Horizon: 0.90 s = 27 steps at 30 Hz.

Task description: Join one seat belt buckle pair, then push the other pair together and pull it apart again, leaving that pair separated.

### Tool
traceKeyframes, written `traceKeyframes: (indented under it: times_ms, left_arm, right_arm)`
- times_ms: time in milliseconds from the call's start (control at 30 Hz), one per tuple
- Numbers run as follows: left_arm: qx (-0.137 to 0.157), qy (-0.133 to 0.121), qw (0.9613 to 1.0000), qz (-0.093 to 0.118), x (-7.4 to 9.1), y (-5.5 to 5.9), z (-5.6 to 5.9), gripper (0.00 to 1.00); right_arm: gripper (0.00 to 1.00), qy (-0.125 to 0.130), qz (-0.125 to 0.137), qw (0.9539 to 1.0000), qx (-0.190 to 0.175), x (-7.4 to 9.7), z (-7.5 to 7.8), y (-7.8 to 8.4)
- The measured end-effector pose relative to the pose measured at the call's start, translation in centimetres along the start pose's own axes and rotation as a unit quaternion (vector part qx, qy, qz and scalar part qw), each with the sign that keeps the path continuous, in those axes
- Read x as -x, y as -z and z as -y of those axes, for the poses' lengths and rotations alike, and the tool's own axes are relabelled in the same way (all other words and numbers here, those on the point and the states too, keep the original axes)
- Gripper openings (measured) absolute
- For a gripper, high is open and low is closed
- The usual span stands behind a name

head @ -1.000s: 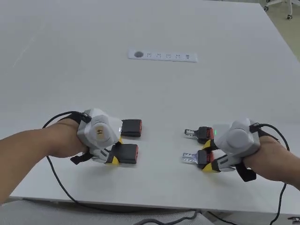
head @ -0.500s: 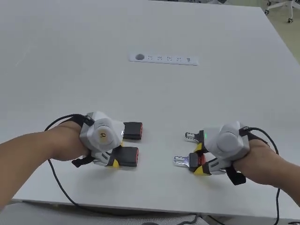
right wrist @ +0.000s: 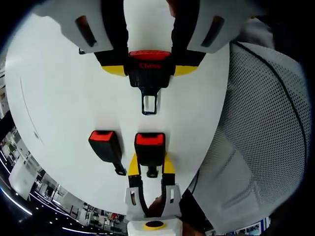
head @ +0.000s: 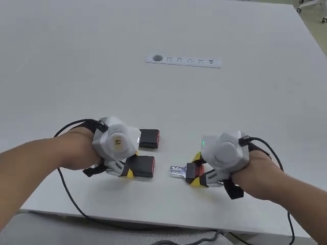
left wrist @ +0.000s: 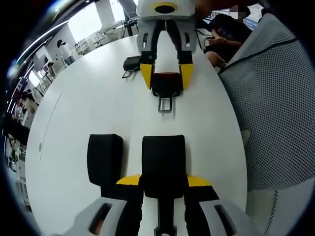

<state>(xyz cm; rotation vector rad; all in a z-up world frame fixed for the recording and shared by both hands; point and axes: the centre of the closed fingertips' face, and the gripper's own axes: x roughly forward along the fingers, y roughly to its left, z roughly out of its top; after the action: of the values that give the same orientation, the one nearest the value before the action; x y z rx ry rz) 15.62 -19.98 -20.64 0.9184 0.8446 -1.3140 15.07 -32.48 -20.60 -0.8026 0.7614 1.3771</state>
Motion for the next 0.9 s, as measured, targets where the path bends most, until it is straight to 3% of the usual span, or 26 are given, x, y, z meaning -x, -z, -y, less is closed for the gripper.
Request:
traceKeyframes:
  times_ms: [333, 667, 900]
  left_arm:
    - [0.004, -0.001, 1.0000, -0.001, 0.0, 0.0, 0.0, 0.33]
    - [0.005, -0.001, 1.0000, -0.005, 0.1, -0.1, 0.0, 0.33]
    - [0.004, 0.000, 1.0000, -0.007, 0.0, -0.1, -0.1, 0.33]
  right_arm:
    - [0.32, 0.010, 0.015, 0.9998, -0.006, -1.4, 0.3, -2.4]
    - [0.32, 0.008, 0.005, 0.9998, 0.020, -1.9, 0.0, -3.1]
    - [0.32, 0.005, 0.013, 0.9998, 0.017, -1.9, 0.0, -3.5]
